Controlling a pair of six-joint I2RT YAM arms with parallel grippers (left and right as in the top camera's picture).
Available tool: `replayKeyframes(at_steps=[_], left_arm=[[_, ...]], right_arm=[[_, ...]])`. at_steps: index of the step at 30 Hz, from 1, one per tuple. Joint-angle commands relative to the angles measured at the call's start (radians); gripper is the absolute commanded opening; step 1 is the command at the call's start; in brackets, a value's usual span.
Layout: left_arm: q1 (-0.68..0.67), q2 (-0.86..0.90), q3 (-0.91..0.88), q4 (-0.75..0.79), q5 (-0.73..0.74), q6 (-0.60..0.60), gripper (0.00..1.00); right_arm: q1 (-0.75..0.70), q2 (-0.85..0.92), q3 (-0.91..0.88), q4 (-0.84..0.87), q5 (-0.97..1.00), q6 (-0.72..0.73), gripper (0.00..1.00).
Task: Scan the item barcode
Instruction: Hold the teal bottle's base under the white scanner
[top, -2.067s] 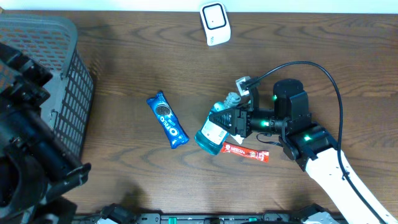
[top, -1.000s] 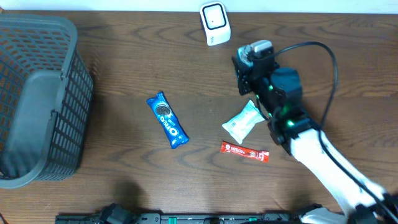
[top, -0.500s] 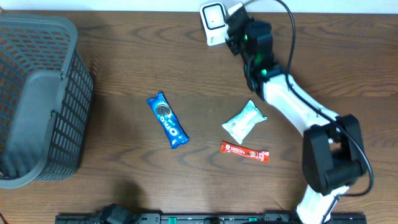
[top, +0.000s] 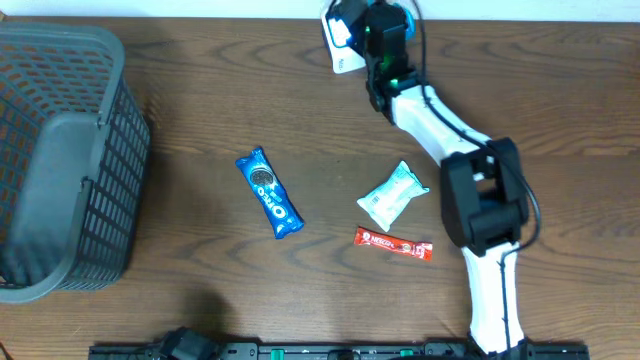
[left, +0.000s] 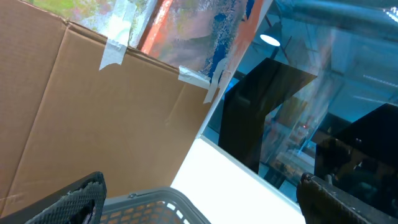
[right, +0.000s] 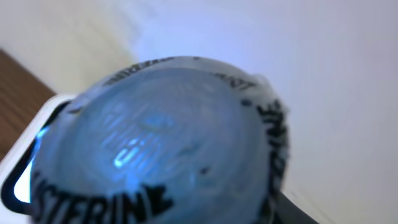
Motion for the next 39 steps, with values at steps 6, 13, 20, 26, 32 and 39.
replayKeyframes(at_steps=[6, 13, 20, 26, 32, 39], left_arm=[[0.004, -0.010, 0.001, 0.004, -0.002, -0.009, 0.98], [0.004, -0.010, 0.001, 0.004, -0.002, -0.009, 0.98], [0.004, -0.010, 0.001, 0.004, -0.002, -0.009, 0.98], [0.004, -0.010, 0.001, 0.004, -0.002, -0.009, 0.98], [0.004, -0.010, 0.001, 0.004, -0.002, -0.009, 0.98], [0.004, -0.010, 0.001, 0.004, -0.002, -0.009, 0.98]], right_arm=[[0.050, 0.167, 0.183, 0.120, 0.111, -0.252, 0.27], [0.091, 0.264, 0.212, 0.294, 0.131, -0.361, 0.30], [0.100, 0.285, 0.212, 0.295, 0.120, -0.362, 0.29], [0.100, 0.287, 0.212, 0.311, 0.132, -0.403, 0.30], [0.100, 0.282, 0.227, 0.418, 0.280, -0.404, 0.28], [0.067, 0.186, 0.231, 0.312, 0.476, -0.376, 0.26]])
